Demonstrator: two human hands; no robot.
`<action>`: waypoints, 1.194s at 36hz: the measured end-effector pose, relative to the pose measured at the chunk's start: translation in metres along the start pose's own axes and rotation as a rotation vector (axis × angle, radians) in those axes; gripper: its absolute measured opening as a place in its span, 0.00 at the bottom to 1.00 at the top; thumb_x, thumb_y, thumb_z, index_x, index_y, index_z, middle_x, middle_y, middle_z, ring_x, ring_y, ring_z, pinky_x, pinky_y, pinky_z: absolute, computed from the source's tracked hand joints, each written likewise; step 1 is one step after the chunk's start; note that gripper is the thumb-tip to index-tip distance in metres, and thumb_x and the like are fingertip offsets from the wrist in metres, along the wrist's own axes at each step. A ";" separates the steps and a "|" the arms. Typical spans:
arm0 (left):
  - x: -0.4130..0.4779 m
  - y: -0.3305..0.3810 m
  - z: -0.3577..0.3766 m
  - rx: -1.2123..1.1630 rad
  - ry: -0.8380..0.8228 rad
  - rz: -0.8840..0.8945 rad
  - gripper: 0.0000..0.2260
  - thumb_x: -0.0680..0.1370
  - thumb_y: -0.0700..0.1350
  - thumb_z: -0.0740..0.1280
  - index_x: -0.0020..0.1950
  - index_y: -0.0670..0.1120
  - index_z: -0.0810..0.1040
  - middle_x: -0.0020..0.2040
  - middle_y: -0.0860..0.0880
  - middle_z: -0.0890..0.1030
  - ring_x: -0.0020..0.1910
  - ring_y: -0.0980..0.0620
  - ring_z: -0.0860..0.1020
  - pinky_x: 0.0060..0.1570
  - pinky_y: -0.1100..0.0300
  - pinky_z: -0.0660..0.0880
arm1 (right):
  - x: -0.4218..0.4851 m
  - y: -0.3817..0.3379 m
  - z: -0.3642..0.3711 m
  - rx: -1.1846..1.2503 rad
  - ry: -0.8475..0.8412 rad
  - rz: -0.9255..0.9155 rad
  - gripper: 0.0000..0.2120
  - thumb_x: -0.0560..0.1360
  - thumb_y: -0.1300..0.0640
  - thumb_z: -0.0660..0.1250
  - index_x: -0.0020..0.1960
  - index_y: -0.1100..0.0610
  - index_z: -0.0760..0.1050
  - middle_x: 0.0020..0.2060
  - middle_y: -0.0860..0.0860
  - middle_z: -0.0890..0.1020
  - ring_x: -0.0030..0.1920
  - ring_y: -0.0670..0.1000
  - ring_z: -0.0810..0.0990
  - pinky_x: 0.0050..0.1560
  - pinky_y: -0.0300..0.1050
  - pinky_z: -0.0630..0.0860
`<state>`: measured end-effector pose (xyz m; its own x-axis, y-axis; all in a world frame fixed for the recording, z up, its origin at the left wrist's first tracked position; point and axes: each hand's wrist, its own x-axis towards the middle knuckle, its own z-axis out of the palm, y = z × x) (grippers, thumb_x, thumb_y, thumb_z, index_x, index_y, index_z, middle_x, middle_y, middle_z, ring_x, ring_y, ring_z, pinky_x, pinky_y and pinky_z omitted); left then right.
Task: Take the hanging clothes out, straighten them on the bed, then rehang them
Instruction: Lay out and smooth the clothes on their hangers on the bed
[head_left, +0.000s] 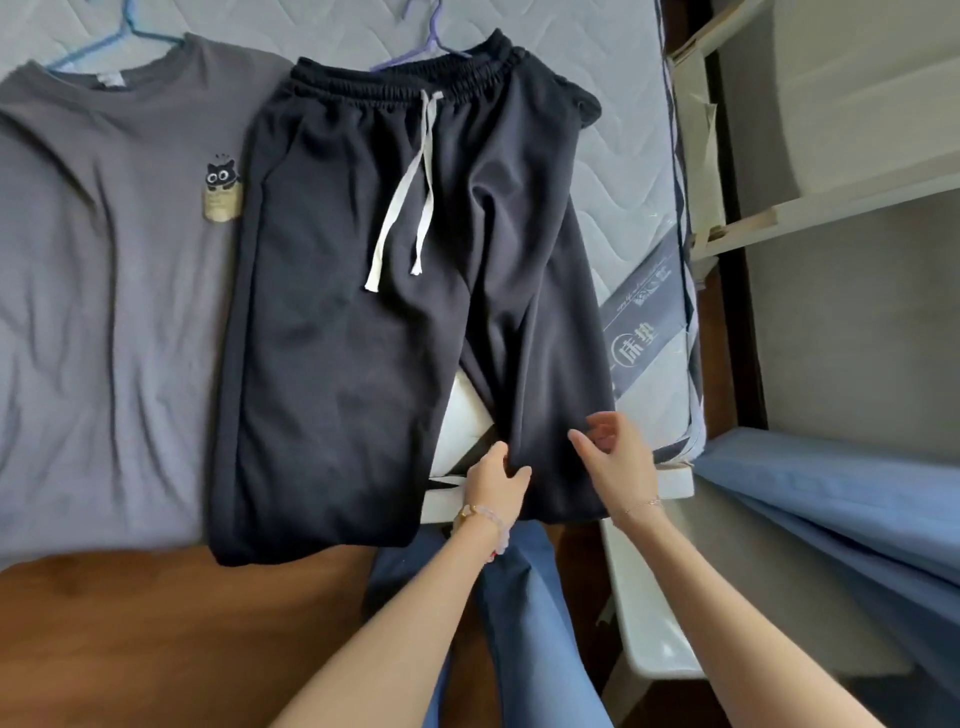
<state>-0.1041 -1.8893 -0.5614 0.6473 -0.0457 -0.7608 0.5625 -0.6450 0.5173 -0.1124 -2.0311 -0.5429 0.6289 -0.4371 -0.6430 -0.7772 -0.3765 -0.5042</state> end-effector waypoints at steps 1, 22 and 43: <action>-0.003 0.001 0.004 -0.003 0.018 0.027 0.06 0.77 0.44 0.65 0.44 0.43 0.71 0.43 0.45 0.78 0.43 0.47 0.75 0.43 0.57 0.73 | -0.004 -0.004 0.005 0.034 -0.060 0.002 0.17 0.76 0.51 0.72 0.61 0.58 0.76 0.52 0.54 0.81 0.55 0.55 0.80 0.60 0.51 0.76; 0.014 0.037 0.026 -0.078 0.096 -0.237 0.21 0.74 0.52 0.68 0.60 0.42 0.71 0.61 0.45 0.69 0.47 0.51 0.70 0.47 0.60 0.66 | 0.032 0.037 -0.021 0.296 -0.222 0.164 0.11 0.79 0.60 0.67 0.38 0.52 0.77 0.37 0.53 0.80 0.40 0.50 0.78 0.45 0.48 0.76; 0.006 0.010 0.026 -0.795 0.079 -0.269 0.04 0.79 0.41 0.57 0.47 0.43 0.70 0.52 0.43 0.77 0.50 0.47 0.77 0.54 0.50 0.78 | 0.034 0.041 -0.071 -0.163 -0.038 0.179 0.12 0.75 0.69 0.59 0.49 0.59 0.79 0.42 0.57 0.79 0.45 0.56 0.74 0.47 0.44 0.69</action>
<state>-0.1079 -1.9160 -0.5703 0.4565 0.1052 -0.8835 0.8785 0.1043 0.4663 -0.1215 -2.1189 -0.5445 0.4776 -0.4786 -0.7368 -0.8605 -0.4240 -0.2824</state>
